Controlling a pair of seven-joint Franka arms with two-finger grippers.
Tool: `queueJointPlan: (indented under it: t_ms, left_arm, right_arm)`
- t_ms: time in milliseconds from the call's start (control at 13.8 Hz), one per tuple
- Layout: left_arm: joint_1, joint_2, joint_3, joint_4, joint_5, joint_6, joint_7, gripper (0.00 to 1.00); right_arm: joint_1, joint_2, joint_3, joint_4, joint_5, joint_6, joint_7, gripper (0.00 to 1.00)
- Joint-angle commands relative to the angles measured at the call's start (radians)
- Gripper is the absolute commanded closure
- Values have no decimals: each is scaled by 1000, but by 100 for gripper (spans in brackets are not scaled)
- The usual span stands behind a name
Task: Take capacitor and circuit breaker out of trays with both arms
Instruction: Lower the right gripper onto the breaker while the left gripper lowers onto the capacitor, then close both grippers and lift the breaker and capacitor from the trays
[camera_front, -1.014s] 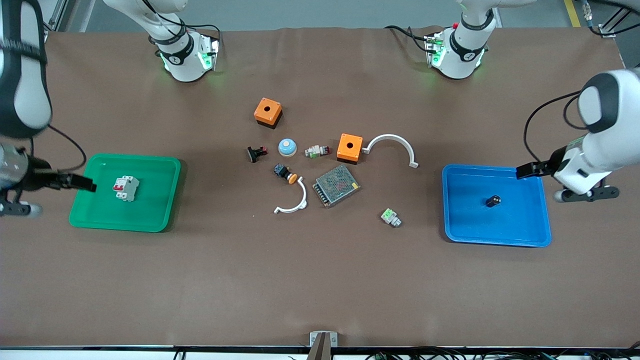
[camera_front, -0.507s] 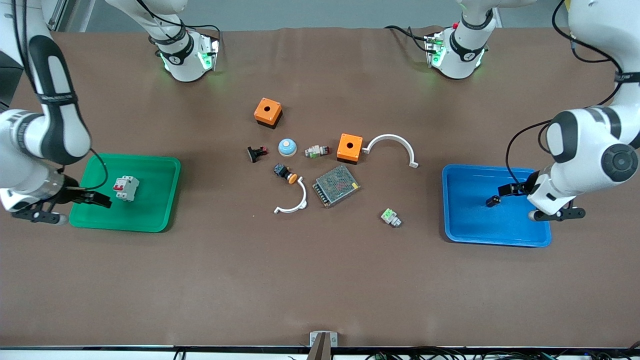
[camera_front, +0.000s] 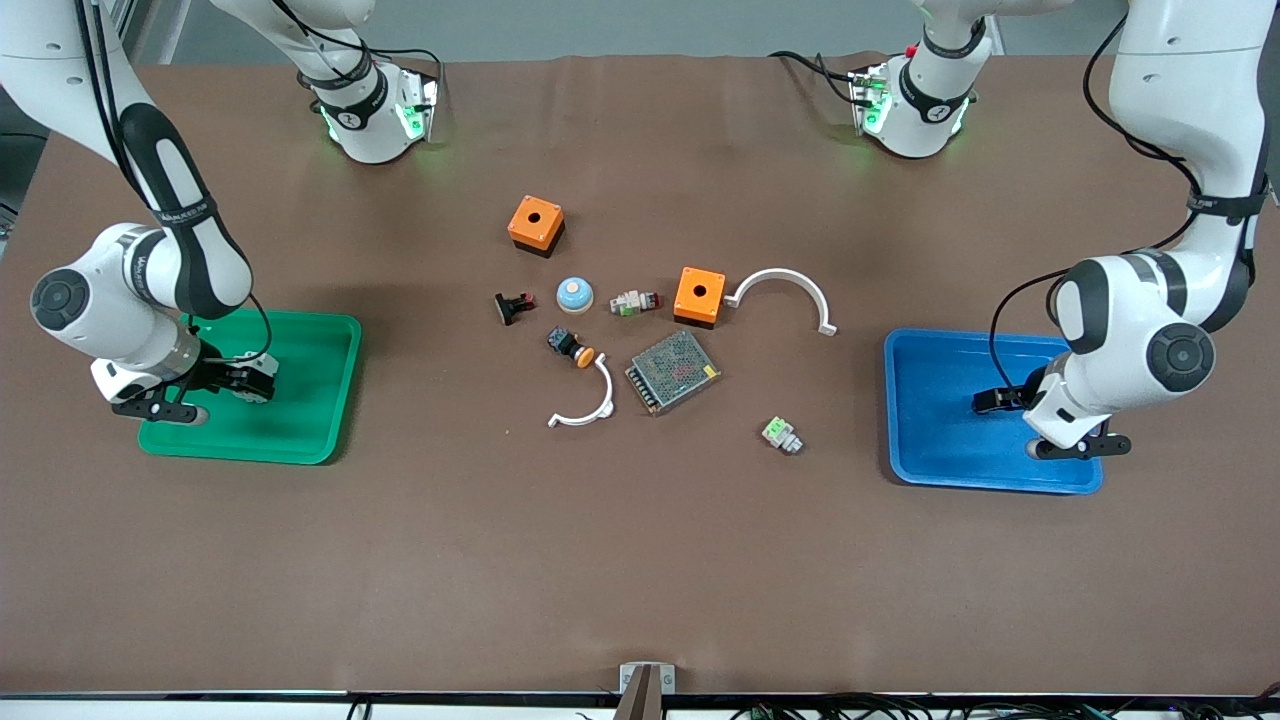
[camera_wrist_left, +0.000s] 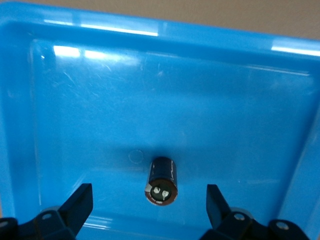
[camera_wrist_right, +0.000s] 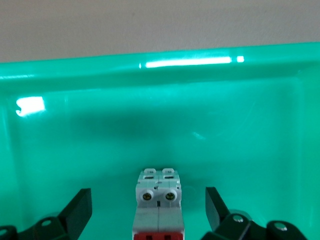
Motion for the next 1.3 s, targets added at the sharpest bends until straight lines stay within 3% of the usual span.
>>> queueJointPlan:
  t_ms: [0, 217, 362, 580, 652, 797, 1014, 1232]
  left_arm:
    - [1, 23, 0, -1, 8, 10, 9, 0]
    - [1, 29, 0, -15, 8, 10, 7, 0]
    - [1, 35, 0, -16, 8, 11, 3, 11]
    - [-1, 41, 0, -19, 8, 13, -3, 37]
    - [-1, 43, 0, -19, 8, 13, -3, 40]
    - [-1, 46, 0, -19, 8, 12, -8, 52]
    - [-5, 46, 0, -13, 6, 11, -9, 75]
    - [-13, 38, 0, -7, 2, 8, -43, 83]
  right_arm:
    - [-25, -14, 11, -40, 4, 14, -23, 0]
    - [-36, -14, 11, -44, 4, 7, -23, 7]
    - [-37, -16, 11, -46, 4, 0, -41, 30]
    - [-36, -19, 11, -47, 6, -31, -49, 83]
    - [-34, -25, 11, -44, 6, -46, -49, 95]
    - [-25, -51, 16, -5, 4, -109, -50, 98]
    - [35, -66, 17, 159, 6, -339, -41, 98]
    - [136, -59, 17, 198, 34, -359, -18, 99]
